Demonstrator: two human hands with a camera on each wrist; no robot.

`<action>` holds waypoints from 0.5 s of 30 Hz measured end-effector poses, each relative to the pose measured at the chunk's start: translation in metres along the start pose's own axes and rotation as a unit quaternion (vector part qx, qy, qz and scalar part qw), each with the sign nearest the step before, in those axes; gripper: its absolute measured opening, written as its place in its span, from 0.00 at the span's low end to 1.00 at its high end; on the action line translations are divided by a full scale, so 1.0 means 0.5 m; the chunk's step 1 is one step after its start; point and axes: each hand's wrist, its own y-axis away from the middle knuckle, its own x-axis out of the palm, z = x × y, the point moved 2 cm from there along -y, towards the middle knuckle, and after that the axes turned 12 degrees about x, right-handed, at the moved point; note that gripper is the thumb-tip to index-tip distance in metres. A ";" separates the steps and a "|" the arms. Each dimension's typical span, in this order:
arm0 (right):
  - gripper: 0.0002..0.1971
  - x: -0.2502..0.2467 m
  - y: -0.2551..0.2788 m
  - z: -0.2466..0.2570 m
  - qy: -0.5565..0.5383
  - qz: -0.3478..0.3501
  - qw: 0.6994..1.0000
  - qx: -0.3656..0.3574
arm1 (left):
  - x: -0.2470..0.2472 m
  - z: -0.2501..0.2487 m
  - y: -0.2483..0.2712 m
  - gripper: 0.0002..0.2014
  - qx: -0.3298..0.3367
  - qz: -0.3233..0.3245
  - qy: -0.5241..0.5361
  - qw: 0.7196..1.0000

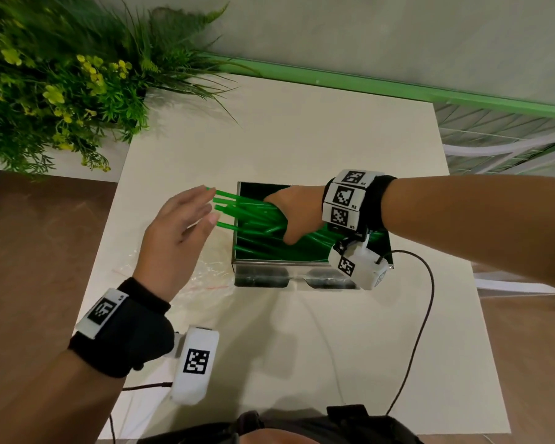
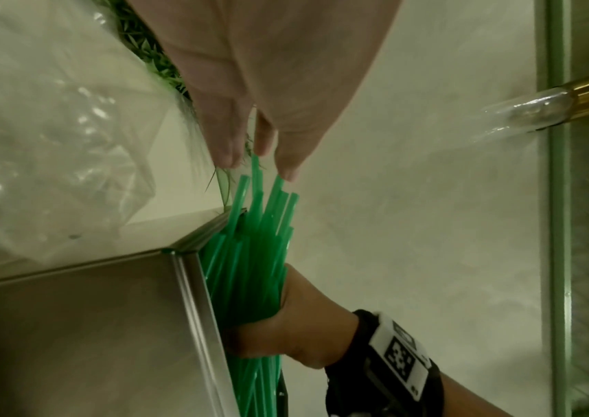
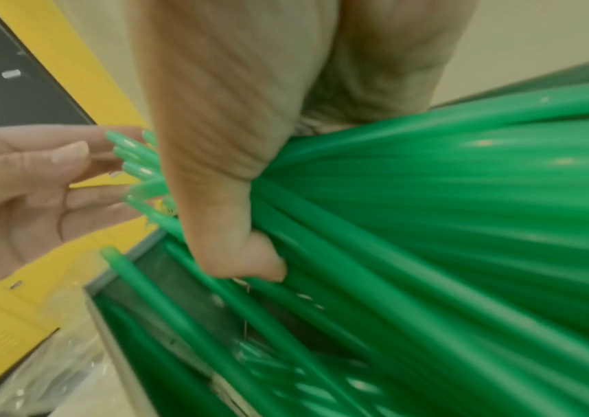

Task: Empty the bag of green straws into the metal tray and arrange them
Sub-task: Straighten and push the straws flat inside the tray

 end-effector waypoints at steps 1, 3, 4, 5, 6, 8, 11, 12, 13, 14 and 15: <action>0.20 -0.006 0.001 0.000 -0.003 0.004 1.000 0.002 | 0.000 0.004 -0.003 0.20 0.002 -0.017 0.001 1.000; 0.19 -0.012 0.004 0.000 -0.005 0.010 1.000 0.002 | -0.003 0.009 -0.012 0.22 -0.007 -0.051 0.020 0.998; 0.19 -0.013 0.005 0.000 -0.006 0.009 1.000 0.000 | -0.005 0.010 -0.017 0.22 -0.012 -0.061 0.026 0.998; 0.19 -0.013 0.006 0.000 -0.008 0.007 1.000 -0.001 | -0.004 0.010 -0.021 0.21 -0.010 -0.062 0.026 0.998; 0.19 -0.014 0.007 0.000 -0.010 0.005 1.000 -0.003 | -0.002 0.007 -0.022 0.19 -0.004 -0.055 0.021 0.998; 0.18 -0.013 0.008 0.001 -0.012 0.005 1.000 -0.006 | 0.006 0.001 -0.019 0.17 0.006 -0.042 0.011 0.999; 0.18 0.000 0.009 0.000 -0.014 0.022 1.000 -0.011 | 0.018 0.004 -0.011 0.16 -0.011 -0.047 0.022 0.999; 0.18 0.006 0.009 -0.002 -0.019 0.029 0.999 -0.010 | 0.022 0.008 -0.009 0.15 -0.024 -0.045 0.042 0.998; 0.17 0.012 0.010 -0.006 -0.031 0.035 0.999 -0.008 | 0.027 0.009 -0.007 0.15 -0.035 -0.041 0.069 0.996; 0.18 0.015 0.011 -0.009 -0.043 0.036 0.998 -0.005 | 0.032 0.011 -0.006 0.15 -0.040 -0.035 0.090 0.995; 0.19 0.015 0.012 -0.011 -0.051 0.031 0.998 -0.001 | 0.035 0.014 -0.005 0.15 -0.039 -0.030 0.095 0.994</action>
